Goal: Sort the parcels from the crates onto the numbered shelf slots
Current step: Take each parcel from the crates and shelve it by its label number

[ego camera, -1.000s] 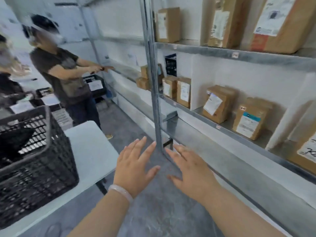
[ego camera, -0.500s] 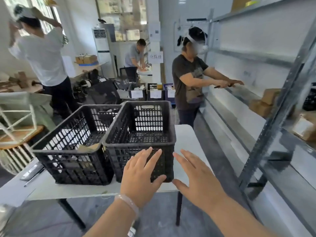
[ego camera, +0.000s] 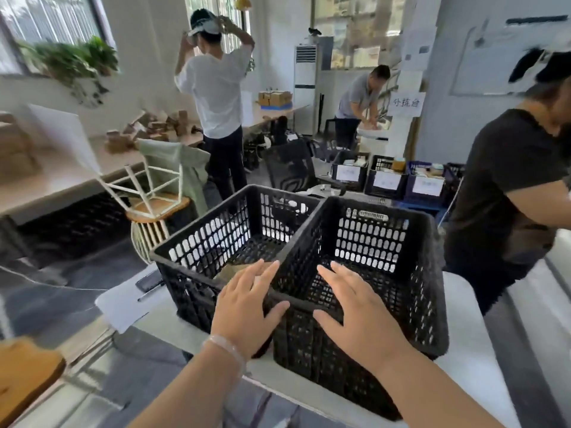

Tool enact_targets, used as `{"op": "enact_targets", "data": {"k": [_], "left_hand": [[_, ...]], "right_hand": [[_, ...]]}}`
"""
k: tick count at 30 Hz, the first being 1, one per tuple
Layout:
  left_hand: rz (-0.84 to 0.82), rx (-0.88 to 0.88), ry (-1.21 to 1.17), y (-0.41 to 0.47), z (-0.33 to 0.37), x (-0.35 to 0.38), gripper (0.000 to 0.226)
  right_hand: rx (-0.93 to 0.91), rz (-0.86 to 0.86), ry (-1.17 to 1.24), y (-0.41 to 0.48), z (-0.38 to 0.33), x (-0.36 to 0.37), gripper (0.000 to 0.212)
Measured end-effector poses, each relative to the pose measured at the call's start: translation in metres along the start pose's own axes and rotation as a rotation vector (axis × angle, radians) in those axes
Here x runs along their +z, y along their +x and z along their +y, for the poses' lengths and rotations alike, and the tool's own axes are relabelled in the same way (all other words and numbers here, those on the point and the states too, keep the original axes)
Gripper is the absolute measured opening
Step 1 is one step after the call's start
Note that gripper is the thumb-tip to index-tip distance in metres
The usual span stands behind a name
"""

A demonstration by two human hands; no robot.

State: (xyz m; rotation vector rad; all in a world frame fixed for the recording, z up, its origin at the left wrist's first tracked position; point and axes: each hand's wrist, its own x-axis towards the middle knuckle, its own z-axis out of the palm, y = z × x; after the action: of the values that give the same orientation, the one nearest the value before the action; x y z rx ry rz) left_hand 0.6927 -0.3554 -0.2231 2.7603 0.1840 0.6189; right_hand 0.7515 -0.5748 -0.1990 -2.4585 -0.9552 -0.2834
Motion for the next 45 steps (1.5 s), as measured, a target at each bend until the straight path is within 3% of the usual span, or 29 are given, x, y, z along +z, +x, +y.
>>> {"op": "enact_targets", "data": {"k": [8, 12, 22, 34, 35, 37, 38, 39, 40, 41, 42, 44, 45], "left_hand": [[-0.063, -0.110, 0.015, 0.051, -0.084, 0.018, 0.067], [-0.156, -0.104, -0.016, 0.100, -0.132, 0.032, 0.067], [-0.536, 0.093, 0.005, 0.222, -0.232, 0.089, 0.066], [-1.091, 0.156, 0.120, 0.276, -0.264, 0.194, 0.064], [-1.144, 0.138, 0.085, 0.276, -0.263, 0.200, 0.065], [-1.158, -0.065, -0.177, 0.273, -0.263, 0.213, 0.062], [-1.225, -0.009, -0.142, 0.264, -0.271, 0.222, 0.058], [-1.278, 0.293, 0.101, 0.256, -0.281, 0.230, 0.055], [-1.209, 0.462, 0.269, 0.257, -0.286, 0.233, 0.056], [-1.176, 0.465, 0.311, 0.256, -0.290, 0.235, 0.056], [-1.175, 0.296, 0.193, 0.256, -0.292, 0.235, 0.054], [-1.202, -0.444, -0.427, 0.267, -0.285, 0.223, 0.044], [-1.067, -0.470, -0.500, 0.270, -0.288, 0.218, 0.040]], "right_hand": [[-0.004, -0.082, -0.002, 0.075, 0.003, 0.054, 0.068], [0.079, -0.039, -0.015, 0.123, 0.002, 0.071, 0.068], [0.254, -0.052, -0.069, 0.235, -0.030, 0.140, 0.067], [0.487, -0.076, -0.099, 0.254, -0.025, 0.170, 0.064], [0.497, -0.073, -0.100, 0.254, -0.025, 0.170, 0.064], [0.501, -0.078, -0.104, 0.255, -0.025, 0.171, 0.063], [0.499, -0.083, -0.109, 0.255, -0.025, 0.172, 0.063], [0.498, -0.087, -0.114, 0.255, -0.025, 0.173, 0.063], [0.499, -0.088, -0.117, 0.256, -0.025, 0.173, 0.063], [0.503, -0.085, -0.119, 0.256, -0.026, 0.174, 0.063], [0.508, -0.076, -0.115, 0.257, -0.026, 0.174, 0.063], [0.514, -0.056, -0.093, 0.260, -0.026, 0.172, 0.062], [0.509, -0.049, -0.087, 0.263, -0.026, 0.172, 0.062]]}}
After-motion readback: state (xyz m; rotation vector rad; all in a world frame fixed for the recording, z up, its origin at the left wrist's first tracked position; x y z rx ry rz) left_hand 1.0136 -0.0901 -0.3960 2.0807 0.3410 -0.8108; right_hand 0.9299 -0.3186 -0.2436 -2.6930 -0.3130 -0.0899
